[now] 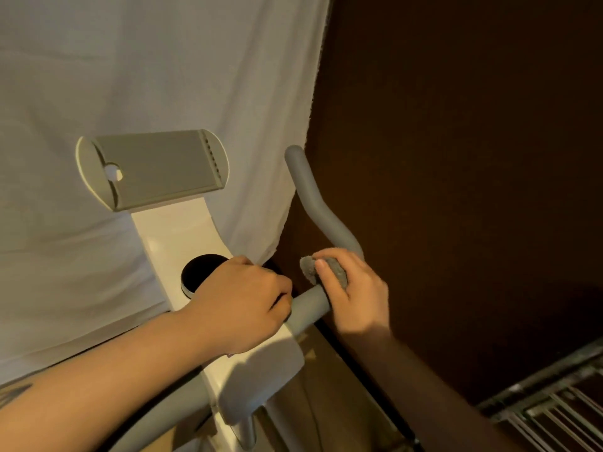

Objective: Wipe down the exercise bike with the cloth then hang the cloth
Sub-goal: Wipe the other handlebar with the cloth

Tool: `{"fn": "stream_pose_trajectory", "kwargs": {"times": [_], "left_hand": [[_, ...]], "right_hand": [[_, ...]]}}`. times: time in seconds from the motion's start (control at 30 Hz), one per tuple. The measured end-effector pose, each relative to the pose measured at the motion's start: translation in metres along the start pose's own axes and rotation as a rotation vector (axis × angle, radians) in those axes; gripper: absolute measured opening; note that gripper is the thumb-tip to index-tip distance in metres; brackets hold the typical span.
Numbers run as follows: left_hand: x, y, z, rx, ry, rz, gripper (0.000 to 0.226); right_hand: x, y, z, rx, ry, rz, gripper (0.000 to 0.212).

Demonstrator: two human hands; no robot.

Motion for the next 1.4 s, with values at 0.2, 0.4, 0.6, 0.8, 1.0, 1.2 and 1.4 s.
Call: {"fn": "stream_pose_trajectory", "kwargs": {"times": [0.2,0.4,0.6,0.8,1.0,1.2,1.4], "left_hand": [[0.000,-0.001,-0.001,0.026,0.023,-0.022,0.045],[0.000,0.000,-0.003,0.007,0.048,-0.008,0.040],[-0.001,0.000,-0.003,-0.001,0.066,0.029,0.040],[0.001,-0.002,-0.002,-0.077,0.063,0.101,0.029],[0.024,-0.019,-0.009,-0.184,0.146,0.126,0.020],[0.035,-0.024,-0.025,-0.264,0.153,0.117,0.033],[0.035,-0.022,-0.025,-0.301,0.139,0.140,0.036]], "right_hand": [[0.003,-0.017,0.005,-0.051,0.012,0.242,0.027],[-0.036,0.007,-0.015,0.178,-0.276,0.005,0.015],[0.005,-0.040,0.009,0.107,-0.093,0.042,0.022],[-0.040,-0.007,-0.018,0.345,-0.409,-0.325,0.035],[0.028,-0.055,-0.017,0.383,-0.449,-0.671,0.031],[-0.037,-0.010,-0.019,0.573,-0.572,-0.897,0.041],[0.027,-0.062,-0.024,0.400,-0.368,-0.944,0.041]]}}
Point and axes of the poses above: each hand's wrist, its own x-axis towards the middle knuckle, its own z-axis out of the back of the hand, y = z × x, the point moved 3 cm from there along x, towards the middle knuckle, and after that the axes turned 12 degrees about -y, right-handed, at the moved point
